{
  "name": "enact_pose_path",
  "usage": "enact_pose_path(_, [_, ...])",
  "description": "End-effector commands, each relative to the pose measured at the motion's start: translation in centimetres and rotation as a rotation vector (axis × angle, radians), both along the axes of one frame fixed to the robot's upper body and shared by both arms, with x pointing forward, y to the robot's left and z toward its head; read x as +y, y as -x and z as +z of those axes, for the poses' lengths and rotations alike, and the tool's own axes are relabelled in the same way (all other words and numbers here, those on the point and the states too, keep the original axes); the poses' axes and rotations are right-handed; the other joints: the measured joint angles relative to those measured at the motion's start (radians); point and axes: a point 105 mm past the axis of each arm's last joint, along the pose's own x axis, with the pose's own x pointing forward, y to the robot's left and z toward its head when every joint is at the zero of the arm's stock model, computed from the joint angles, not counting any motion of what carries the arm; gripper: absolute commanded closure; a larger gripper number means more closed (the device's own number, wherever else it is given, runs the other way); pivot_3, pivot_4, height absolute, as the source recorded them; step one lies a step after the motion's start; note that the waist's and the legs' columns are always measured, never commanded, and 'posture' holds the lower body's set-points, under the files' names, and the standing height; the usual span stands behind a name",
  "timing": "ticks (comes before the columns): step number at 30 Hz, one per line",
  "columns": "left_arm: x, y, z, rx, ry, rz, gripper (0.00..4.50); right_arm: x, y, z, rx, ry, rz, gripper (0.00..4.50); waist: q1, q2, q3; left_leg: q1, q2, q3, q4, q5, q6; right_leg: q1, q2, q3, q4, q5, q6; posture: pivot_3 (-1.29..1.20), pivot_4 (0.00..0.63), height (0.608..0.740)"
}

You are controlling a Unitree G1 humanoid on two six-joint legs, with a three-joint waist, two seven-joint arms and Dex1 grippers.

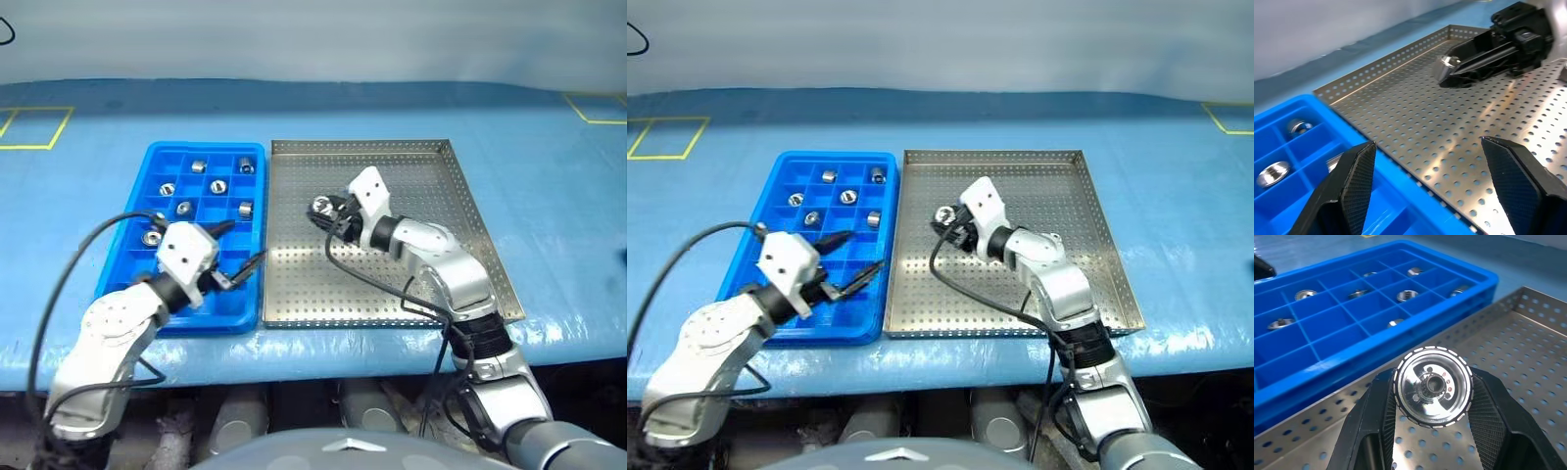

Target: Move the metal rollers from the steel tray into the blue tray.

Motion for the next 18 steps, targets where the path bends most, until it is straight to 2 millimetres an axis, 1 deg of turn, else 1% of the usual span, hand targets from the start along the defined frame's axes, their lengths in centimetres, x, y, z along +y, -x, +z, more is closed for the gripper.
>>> enact_pose_path(1, [1.4,0.9,2.7,-0.114,0.016,0.097,0.75,2.3,0.1,2.0,-0.1,-0.032,0.09,2.8,0.007,0.0,0.0,0.0,0.0,0.0,0.0,0.0,0.0,0.0,0.0,0.0,0.0,0.0,0.0,0.05,0.15,0.74])
enact_pose_path(5, [2.6,1.9,3.0,-0.126,0.031,0.18,0.75,4.6,0.0,2.5,-0.11,-0.048,0.185,2.8,0.024,0.0,0.0,0.0,0.0,-0.001,0.0,0.0,0.0,0.0,0.0,-0.001,0.0,0.0,0.0,0.09,0.15,0.74])
enact_pose_path(9, [3.0,2.9,2.7,-0.111,0.028,0.221,0.75,6.9,0.0,2.6,-0.083,-0.054,0.274,2.8,0.043,0.0,0.0,0.0,0.0,-0.004,-0.001,0.001,-0.002,0.0,-0.001,-0.004,0.0,-0.001,-0.002,0.13,0.15,0.74])
enact_pose_path(11, [2.9,3.2,2.5,-0.099,0.034,0.224,0.75,8.2,-0.1,2.4,-0.071,-0.049,0.307,2.8,0.05,0.0,0.0,0.0,0.0,-0.005,-0.002,0.001,-0.003,0.0,0.0,-0.005,0.0,-0.002,-0.003,0.14,0.15,0.74])
enact_pose_path(15, [2.6,3.5,2.0,-0.077,0.038,0.229,0.75,10.2,0.0,1.6,-0.048,-0.036,0.354,2.8,0.063,0.0,0.0,0.0,-0.001,-0.009,-0.005,0.003,-0.005,0.0,0.0,-0.008,0.0,-0.003,-0.005,0.17,0.15,0.74])
enact_pose_path(18, [2.7,3.7,2.0,-0.082,0.059,0.25,0.75,11.2,0.0,0.9,-0.021,-0.025,0.374,2.8,0.069,0.0,0.0,0.0,0.0,-0.01,-0.007,0.004,-0.007,0.0,0.0,-0.01,0.0,-0.003,-0.006,0.18,0.15,0.74])
